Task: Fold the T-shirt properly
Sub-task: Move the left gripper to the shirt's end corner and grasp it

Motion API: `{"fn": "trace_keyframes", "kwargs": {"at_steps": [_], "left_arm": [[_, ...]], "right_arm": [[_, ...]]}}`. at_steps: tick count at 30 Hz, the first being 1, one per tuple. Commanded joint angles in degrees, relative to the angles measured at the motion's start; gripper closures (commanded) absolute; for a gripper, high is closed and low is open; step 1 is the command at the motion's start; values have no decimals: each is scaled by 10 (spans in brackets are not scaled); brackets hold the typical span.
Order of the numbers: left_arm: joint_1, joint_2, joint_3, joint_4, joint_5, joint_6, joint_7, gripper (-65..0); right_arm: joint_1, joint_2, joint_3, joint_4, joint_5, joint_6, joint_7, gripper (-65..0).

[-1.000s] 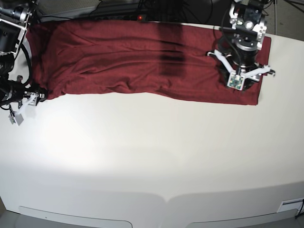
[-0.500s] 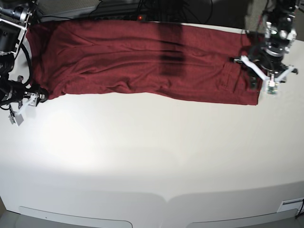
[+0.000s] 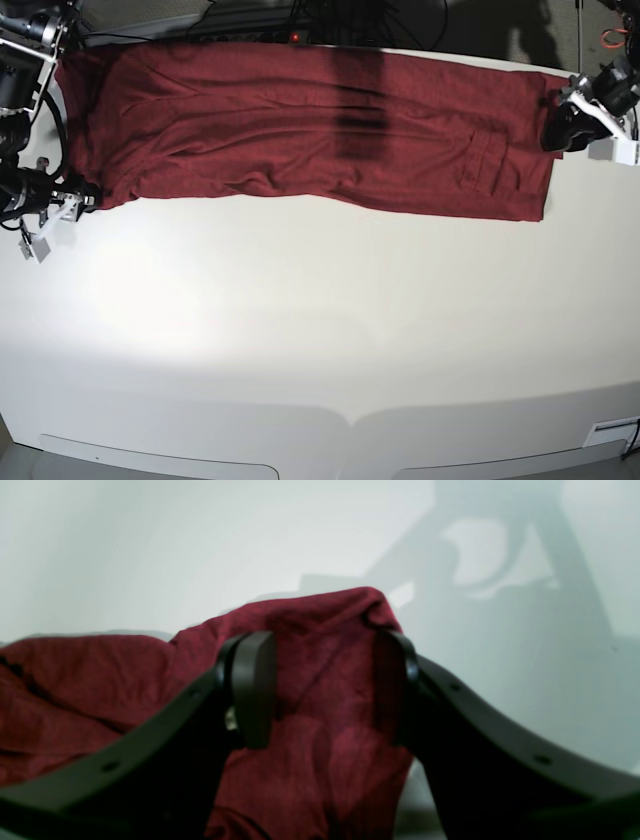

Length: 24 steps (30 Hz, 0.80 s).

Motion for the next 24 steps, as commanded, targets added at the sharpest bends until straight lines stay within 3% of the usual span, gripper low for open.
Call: {"fn": "trace_keyframes", "kwargs": {"at_steps": [1,8,13,24], "left_arm": [[-8,-11,-16,-16,-23,-2,0,-245],[-96,-15,-25,-165,-103,-2,146,-245],[-137,-10,-25,-191,-158,-2,254,-245],[-141,6,-25,-191,-153,-2,307,-245]], "right_arm": [[11,15,2,8,5,3,7,-315],[11,15,2,8,5,3,7,-315],[11,15,2,8,5,3,2,-315],[11,15,2,8,5,3,0,-315]]}}
